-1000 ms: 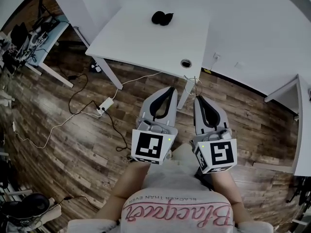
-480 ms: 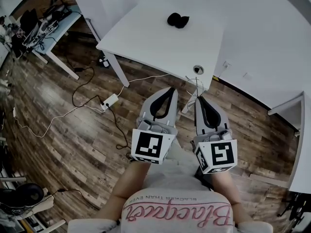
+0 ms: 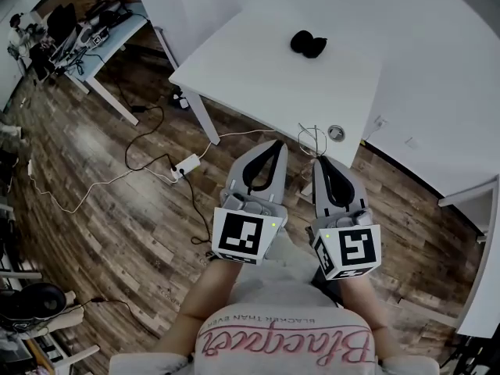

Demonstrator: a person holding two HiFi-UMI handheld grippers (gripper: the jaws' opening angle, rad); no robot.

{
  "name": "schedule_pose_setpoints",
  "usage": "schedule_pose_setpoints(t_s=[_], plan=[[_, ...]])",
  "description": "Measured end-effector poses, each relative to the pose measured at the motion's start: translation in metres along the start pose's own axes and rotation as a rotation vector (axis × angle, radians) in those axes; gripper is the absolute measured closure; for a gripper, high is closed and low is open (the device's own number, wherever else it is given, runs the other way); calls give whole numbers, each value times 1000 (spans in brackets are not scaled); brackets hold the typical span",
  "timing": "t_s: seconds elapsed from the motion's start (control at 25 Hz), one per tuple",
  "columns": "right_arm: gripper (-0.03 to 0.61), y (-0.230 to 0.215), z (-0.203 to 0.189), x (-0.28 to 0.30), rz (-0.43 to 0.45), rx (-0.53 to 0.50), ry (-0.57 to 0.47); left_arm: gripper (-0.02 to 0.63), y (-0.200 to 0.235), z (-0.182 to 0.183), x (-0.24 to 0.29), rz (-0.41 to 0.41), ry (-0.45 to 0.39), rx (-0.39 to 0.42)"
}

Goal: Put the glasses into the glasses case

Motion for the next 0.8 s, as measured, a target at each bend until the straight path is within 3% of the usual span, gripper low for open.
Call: schedule_pose_setpoints(t_s=[0.8], plan=[[561,-65,-2,143,23,42,14,606,76,-16,134,-21,47,25]])
Point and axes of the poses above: the fingertips, and each gripper's own axes: x forward along the fingers, y to its left, z out of its top, the point moved 10 cm from there along -x, backward along the fingers, and after that the axes turned 5 degrees about -y, right-handed, at the moved point
